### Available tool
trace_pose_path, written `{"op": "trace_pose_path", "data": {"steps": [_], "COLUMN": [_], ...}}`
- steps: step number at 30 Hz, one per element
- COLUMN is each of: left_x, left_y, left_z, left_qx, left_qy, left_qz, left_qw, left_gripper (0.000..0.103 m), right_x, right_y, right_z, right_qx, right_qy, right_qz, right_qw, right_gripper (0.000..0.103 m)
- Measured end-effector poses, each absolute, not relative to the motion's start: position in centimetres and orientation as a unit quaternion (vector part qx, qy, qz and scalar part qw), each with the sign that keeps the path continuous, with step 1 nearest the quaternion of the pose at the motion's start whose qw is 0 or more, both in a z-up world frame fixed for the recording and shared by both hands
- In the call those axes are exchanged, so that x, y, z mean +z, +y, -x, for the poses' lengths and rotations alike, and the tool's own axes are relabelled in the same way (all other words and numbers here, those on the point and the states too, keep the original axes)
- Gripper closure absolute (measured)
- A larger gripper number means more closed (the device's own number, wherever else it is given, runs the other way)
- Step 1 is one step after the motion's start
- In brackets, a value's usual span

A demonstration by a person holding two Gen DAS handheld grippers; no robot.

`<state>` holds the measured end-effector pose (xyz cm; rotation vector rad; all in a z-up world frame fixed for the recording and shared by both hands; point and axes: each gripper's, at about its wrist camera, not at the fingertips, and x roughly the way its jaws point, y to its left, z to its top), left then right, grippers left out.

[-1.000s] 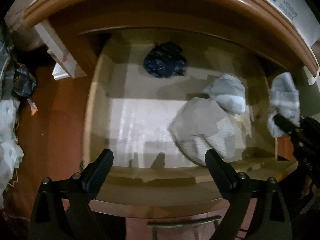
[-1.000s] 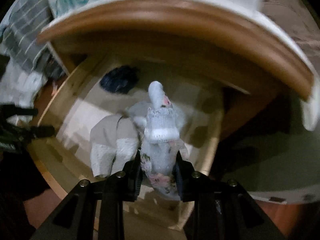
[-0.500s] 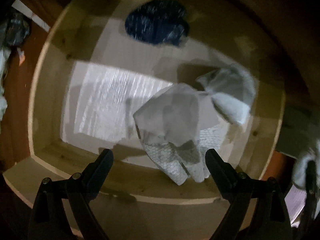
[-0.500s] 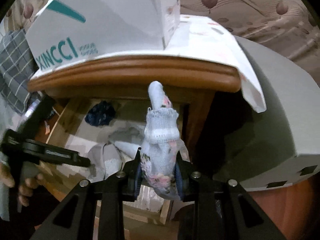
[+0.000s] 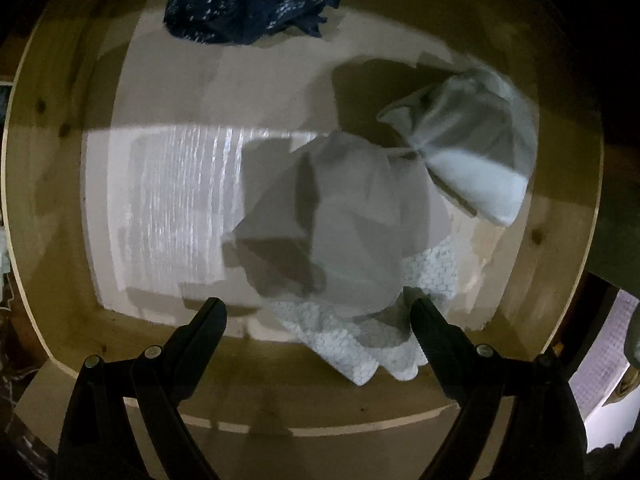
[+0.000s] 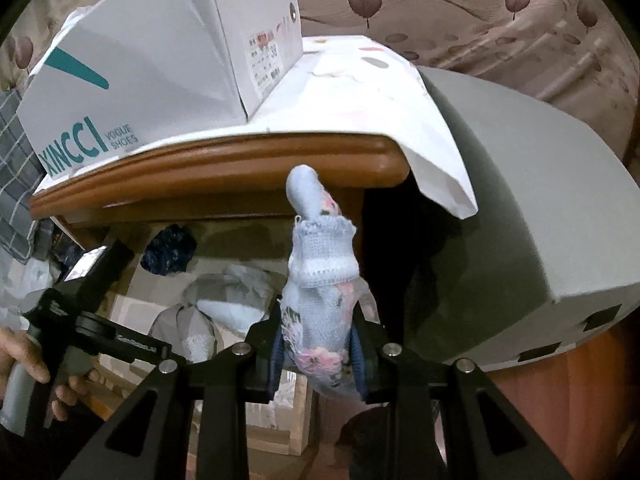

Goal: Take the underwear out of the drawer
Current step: 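Grasp the beige lace-cup bra with the left tool while the right tool holds the floral sock, then lift the beige bra up out of the drawer with the left tool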

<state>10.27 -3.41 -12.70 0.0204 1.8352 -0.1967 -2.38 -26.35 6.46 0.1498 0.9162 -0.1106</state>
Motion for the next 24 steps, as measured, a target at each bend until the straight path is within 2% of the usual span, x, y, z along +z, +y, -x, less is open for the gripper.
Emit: {"op": "trace_pose_path", "data": {"steps": [13, 24], "left_x": [-16.1, -16.4], "left_y": [-4.4, -5.9], "left_z": [-11.9, -12.6], "left_qx": [-0.086, -0.098], "left_qy": [0.832, 0.822], "left_qz": [-0.016, -0.060], "left_qw": [0.547, 0.558], "left_gripper": [0.010, 0.007], "right_x": [7.8, 8.1], "right_y": [-28.5, -29.4], "right_z": [4.0, 4.6], "right_qx": [-0.077, -0.092], "right_qy": [0.419, 0.402], "right_qz": [-0.107, -0.128], "right_qw": [0.898, 0.902], "right_gripper": [0.076, 0.076]}}
